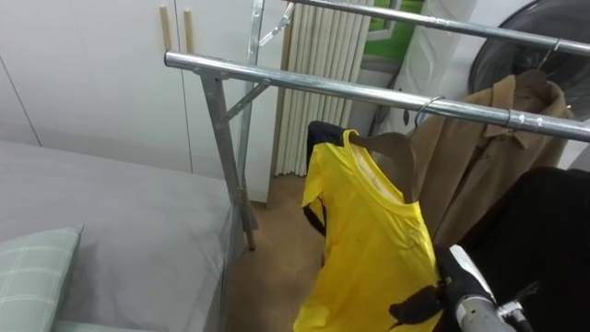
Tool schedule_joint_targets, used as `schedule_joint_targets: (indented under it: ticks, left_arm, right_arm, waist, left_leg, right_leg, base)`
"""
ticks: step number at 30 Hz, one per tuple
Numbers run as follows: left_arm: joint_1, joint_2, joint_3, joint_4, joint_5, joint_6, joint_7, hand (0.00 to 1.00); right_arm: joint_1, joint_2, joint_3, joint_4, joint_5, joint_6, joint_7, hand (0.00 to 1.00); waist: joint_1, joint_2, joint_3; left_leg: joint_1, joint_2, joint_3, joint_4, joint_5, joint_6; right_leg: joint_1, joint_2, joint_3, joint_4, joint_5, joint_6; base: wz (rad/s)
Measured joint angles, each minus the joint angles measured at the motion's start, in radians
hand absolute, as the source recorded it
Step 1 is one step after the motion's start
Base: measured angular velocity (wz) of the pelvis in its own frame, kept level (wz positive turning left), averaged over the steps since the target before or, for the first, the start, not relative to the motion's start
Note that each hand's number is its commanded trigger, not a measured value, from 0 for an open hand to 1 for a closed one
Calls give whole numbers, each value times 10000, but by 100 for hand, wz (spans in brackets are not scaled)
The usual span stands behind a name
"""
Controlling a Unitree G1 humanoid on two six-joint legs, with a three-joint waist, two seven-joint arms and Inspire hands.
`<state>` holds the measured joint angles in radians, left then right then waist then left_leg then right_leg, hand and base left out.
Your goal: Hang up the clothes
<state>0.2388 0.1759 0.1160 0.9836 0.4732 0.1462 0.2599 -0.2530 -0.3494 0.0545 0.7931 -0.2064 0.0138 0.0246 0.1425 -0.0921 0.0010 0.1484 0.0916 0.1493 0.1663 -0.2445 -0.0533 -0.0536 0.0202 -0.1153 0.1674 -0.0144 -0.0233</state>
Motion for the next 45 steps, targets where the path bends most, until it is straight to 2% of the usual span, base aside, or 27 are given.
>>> schedule_joint_targets:
  ticks: [11,19,33,39,45]
  left_arm:
    - [4,4,3,37,-15,0,-2,0]
    - [0,6,-2,90,-16,0,-1,0]
    - [16,-22,-8,208,-13,0,-7,0]
    - [18,-22,-7,209,-10,4,-7,0]
    - [24,-75,-14,287,-10,4,-7,0]
  right_arm:
    - [941,1,-1,-618,-380,13,39,0]
    - [947,18,1,-758,886,14,38,0]
    - [1092,364,-39,-2894,1281,88,75,0]
    - [1097,363,-39,-3322,1273,88,-14,0]
    - [1096,361,-41,-3742,1552,88,-22,0]
  waist:
    - [-66,-1,-2]
    - [-49,-21,9]
    - [-241,49,45]
    - [-249,62,34]
    - [-267,162,-29]
  left_leg:
    - [4,-5,39,-18,-1,-1]
    - [-8,-5,118,-37,-1,-1]
    - [-5,1,135,-59,-2,-2]
    - [-28,1,160,-20,-2,-2]
    - [-36,1,183,-29,-2,-1]
  right_leg:
    - [2,0,37,19,0,1]
    - [-67,13,112,40,0,0]
    - [-80,27,119,25,0,0]
    - [-122,28,127,37,1,0]
    - [-157,29,129,48,3,-3]
  base:
    - [0]
    - [-3]
    - [0]
    - [-1]
    - [-1]
